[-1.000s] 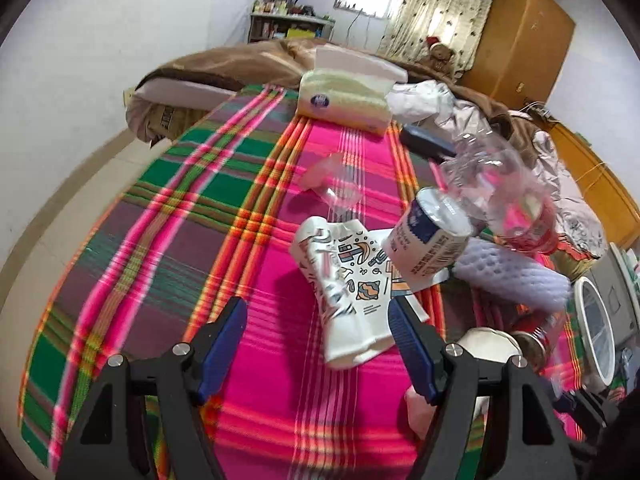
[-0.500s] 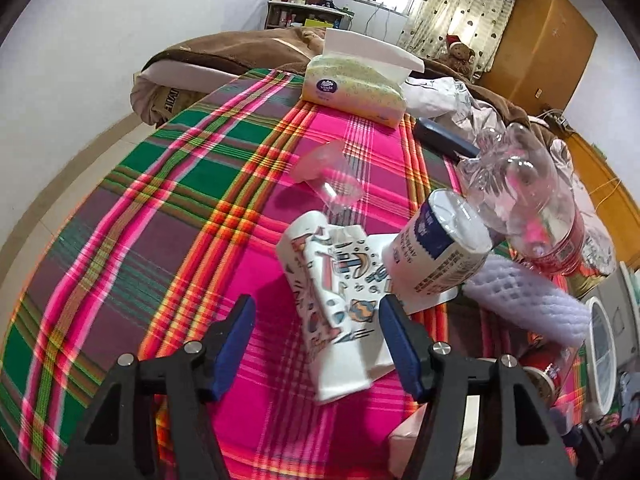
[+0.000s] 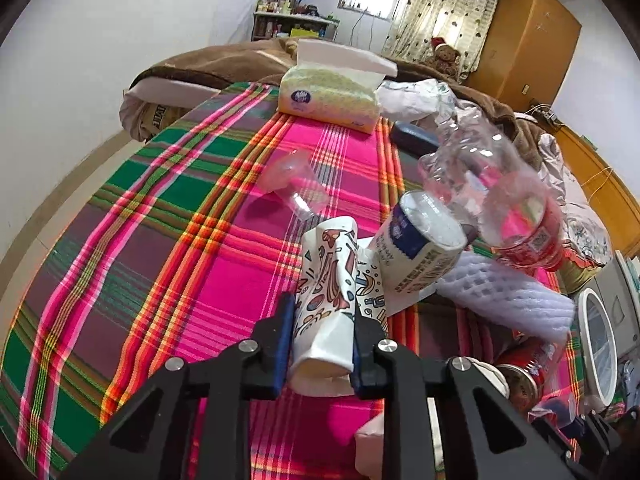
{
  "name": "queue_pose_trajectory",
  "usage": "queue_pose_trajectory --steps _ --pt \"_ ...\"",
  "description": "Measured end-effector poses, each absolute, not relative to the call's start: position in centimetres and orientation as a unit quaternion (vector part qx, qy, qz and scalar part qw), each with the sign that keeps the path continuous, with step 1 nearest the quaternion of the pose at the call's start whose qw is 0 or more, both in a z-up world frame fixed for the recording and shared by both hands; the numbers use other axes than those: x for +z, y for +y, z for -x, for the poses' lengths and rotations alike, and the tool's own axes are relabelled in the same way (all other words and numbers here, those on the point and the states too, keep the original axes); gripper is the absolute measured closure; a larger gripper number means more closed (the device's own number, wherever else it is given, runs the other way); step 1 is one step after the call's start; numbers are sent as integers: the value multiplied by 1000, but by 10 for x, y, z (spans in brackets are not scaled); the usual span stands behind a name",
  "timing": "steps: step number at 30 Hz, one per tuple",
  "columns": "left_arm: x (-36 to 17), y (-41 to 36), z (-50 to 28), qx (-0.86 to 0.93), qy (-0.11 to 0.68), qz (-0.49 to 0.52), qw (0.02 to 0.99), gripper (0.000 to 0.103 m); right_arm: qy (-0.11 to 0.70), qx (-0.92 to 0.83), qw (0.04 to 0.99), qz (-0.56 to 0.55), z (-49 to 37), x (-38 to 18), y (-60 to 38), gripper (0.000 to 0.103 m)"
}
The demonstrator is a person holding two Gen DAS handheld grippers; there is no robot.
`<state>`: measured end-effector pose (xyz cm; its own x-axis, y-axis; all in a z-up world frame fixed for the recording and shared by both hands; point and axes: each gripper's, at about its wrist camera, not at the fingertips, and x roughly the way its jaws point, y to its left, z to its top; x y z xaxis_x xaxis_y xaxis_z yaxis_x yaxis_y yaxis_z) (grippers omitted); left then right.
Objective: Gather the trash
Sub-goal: 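Grasp the patterned paper cup with the left gripper while the right gripper grasps the clear plastic cup, then carry the paper cup and plastic cup over the trash bin with both grippers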
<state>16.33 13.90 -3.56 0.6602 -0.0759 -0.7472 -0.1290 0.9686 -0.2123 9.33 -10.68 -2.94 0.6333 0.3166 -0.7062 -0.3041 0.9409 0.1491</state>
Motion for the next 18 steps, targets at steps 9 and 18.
queue_pose_trajectory --steps 9,18 --pt "-9 137 -142 16 380 111 918 79 374 168 912 -16 -89 -19 -119 72" --pt "23 110 -121 -19 349 92 932 78 348 145 926 -32 -85 -2 -142 72"
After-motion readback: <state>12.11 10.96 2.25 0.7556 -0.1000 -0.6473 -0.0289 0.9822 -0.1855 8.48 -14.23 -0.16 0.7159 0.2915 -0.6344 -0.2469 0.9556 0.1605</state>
